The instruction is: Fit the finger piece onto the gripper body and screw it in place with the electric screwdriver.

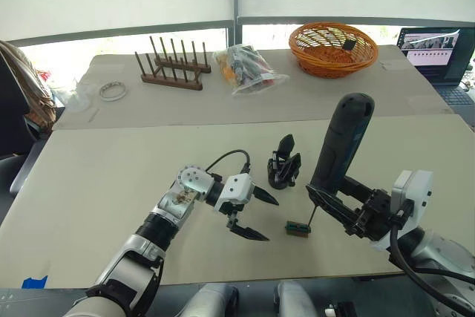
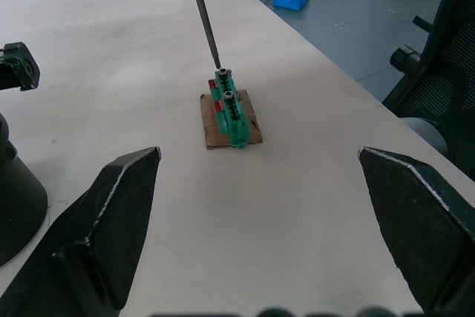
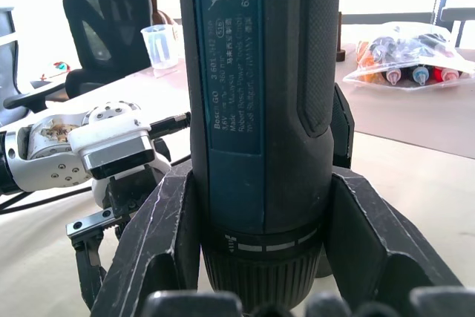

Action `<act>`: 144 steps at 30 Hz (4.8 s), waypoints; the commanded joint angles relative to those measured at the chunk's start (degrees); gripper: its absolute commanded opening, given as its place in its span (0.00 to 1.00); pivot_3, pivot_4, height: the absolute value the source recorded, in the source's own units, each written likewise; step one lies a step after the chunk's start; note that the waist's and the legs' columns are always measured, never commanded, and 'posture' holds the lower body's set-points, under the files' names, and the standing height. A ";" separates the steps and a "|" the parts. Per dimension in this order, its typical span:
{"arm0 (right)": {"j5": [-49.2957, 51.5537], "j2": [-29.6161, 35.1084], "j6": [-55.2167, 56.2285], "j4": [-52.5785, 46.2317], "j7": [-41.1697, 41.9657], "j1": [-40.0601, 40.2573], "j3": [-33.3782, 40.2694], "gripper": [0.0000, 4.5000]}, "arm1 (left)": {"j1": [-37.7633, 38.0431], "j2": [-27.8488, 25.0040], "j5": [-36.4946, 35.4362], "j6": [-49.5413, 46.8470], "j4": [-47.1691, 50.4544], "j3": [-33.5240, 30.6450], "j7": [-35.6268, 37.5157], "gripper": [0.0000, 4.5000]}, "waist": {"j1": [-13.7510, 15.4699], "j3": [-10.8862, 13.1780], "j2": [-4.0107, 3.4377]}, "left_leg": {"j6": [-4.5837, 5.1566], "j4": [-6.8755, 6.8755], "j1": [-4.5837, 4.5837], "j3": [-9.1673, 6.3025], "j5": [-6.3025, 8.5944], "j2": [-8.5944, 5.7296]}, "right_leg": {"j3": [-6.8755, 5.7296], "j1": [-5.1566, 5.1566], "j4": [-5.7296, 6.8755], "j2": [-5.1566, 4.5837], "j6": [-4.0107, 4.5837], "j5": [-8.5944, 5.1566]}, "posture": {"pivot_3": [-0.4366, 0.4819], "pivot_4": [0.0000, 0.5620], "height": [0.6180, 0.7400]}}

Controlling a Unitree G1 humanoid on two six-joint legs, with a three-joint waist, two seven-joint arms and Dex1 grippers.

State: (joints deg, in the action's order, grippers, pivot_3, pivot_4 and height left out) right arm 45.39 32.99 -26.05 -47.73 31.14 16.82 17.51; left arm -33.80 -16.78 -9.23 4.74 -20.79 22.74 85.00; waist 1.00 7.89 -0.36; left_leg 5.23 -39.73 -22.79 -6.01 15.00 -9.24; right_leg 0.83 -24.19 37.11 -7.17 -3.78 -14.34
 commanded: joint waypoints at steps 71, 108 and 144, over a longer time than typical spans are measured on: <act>1.02 1.75 1.80 -2.95 -1.12 0.42 0.84 0.43 | -1.22 2.19 0.68 -0.43 0.05 1.05 -0.70 1.00 | 0.02 0.00 0.00 | 0.00 0.00 0.00 0.00 0.00 0.00 | 0.00 0.01 0.00 0.00 0.00 0.00 | 0.48 0.27 1.00; 0.57 1.75 2.01 -1.86 -0.38 -0.16 0.75 0.43 | -0.68 1.82 0.55 -0.57 1.00 1.10 -0.74 1.00 | 0.02 0.00 0.00 | 0.00 0.00 0.00 0.00 0.00 0.00 | 0.00 0.01 0.00 0.00 0.00 0.00 | 0.48 0.27 1.00; 1.44 2.36 1.47 -1.52 -0.10 -0.37 2.42 0.43 | -0.92 1.99 0.45 -0.55 0.79 1.00 -0.82 1.00 | 0.03 0.00 0.00 | 0.00 0.00 0.00 0.00 0.00 0.00 | 0.00 0.00 0.00 -0.01 0.00 0.00 | 0.48 0.27 1.00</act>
State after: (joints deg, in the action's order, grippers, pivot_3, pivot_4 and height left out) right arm 45.70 35.08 -26.06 -47.49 30.88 17.01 17.63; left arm -33.89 -14.92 -8.33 3.64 -21.19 23.87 84.32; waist 1.03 7.90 -0.35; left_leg 5.23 -39.73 -22.79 -6.01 15.00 -9.24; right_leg 0.83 -24.19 37.11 -7.18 -3.78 -14.34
